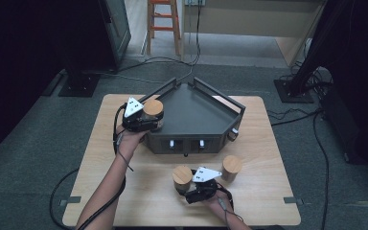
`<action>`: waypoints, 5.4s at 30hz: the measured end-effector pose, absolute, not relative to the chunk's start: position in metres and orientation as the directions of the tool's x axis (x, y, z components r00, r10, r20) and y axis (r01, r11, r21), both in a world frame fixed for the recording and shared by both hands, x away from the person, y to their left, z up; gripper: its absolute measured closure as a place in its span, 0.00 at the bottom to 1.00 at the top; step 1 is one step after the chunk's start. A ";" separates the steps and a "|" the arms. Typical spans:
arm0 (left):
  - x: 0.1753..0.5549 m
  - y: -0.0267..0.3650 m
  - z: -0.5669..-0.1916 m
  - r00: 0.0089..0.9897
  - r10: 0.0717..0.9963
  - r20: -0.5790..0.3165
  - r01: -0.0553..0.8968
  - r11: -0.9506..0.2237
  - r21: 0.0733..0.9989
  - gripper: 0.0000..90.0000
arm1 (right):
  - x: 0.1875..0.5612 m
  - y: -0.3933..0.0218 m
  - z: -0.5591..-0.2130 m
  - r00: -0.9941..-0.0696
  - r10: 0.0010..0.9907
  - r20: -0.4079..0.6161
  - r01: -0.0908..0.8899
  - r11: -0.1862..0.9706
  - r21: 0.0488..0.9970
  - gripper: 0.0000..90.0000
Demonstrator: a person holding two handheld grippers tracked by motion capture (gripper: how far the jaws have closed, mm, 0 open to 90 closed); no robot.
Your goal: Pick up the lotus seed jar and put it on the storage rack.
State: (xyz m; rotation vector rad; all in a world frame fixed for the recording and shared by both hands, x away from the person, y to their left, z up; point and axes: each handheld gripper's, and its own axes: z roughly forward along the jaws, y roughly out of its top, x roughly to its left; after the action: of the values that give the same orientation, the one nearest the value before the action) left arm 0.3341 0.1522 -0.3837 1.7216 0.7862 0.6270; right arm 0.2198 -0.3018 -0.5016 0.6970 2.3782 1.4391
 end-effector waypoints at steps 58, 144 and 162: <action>0.340 0.154 -0.401 0.633 0.774 0.015 0.191 -0.175 0.966 0.23 | 0.221 -0.299 -0.500 -0.844 0.536 0.019 0.274 0.400 0.875 0.17; 0.268 0.178 -0.404 0.603 0.793 0.082 0.155 -0.218 0.964 0.13 | 0.222 -0.300 -0.501 -0.840 0.542 0.028 0.283 0.394 0.874 0.17; 0.253 0.183 -0.409 0.597 0.798 0.085 0.147 -0.213 0.966 0.13 | 0.222 -0.299 -0.501 -0.839 0.543 0.027 0.285 0.396 0.873 0.17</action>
State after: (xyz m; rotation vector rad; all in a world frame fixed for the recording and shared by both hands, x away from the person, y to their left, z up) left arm 0.2529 0.1826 -0.4090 1.7083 0.7855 0.7267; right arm 0.2221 -0.2991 -0.5010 0.7275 2.3945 1.4188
